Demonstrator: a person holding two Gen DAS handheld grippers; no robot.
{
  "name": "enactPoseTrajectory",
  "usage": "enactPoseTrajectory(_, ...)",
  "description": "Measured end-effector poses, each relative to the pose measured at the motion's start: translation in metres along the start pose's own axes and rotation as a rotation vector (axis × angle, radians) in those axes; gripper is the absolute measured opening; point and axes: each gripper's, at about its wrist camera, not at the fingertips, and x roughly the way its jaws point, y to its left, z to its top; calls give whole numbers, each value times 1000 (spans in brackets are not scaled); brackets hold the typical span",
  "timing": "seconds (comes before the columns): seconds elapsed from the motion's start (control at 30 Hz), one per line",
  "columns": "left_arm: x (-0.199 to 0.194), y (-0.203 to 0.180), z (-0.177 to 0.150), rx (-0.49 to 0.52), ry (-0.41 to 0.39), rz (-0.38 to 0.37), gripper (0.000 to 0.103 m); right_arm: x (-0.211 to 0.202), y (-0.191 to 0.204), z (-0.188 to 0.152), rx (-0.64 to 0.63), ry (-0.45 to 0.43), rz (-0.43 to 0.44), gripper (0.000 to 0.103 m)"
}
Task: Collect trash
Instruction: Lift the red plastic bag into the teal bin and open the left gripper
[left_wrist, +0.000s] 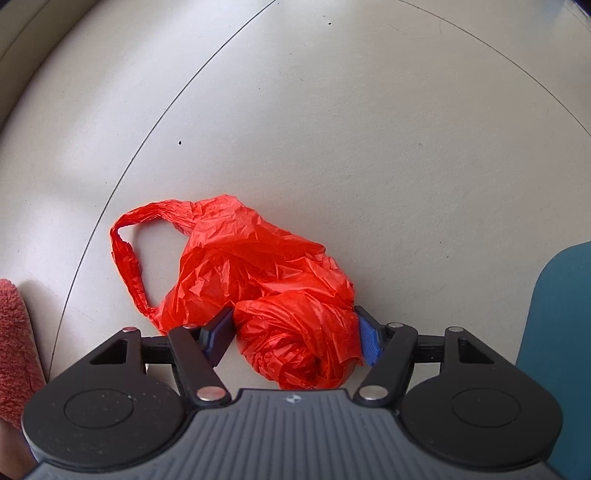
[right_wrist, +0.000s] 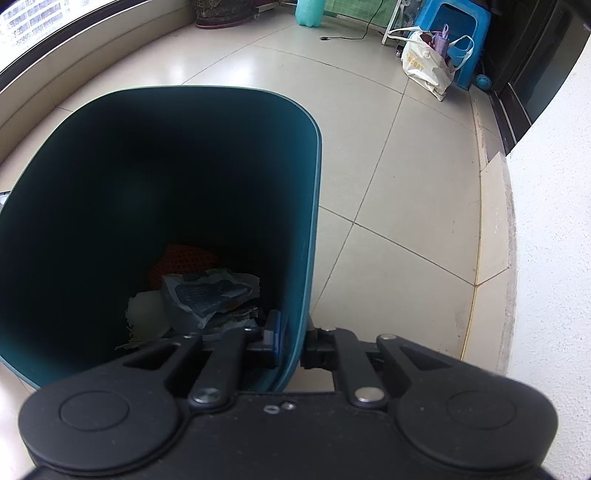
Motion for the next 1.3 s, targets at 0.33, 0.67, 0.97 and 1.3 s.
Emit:
enactPoseTrajectory(0.33, -60, 0, -22, 28, -72, -22, 65, -1, -3, -1, 16, -6, 7, 7)
enactPoseTrajectory(0.67, -166, -3, -49, 70, -186, -80, 65, -2, -7, 2, 46, -2, 11, 6)
enactPoseTrajectory(0.97, -269, -24, -83, 203, -303, -129, 65, -16, -13, 2, 63, -28, 28, 5)
enactPoseTrajectory(1.3, -362, -76, -99, 356, -464, -231, 65, -28, -15, -1, 79, -61, 42, 5)
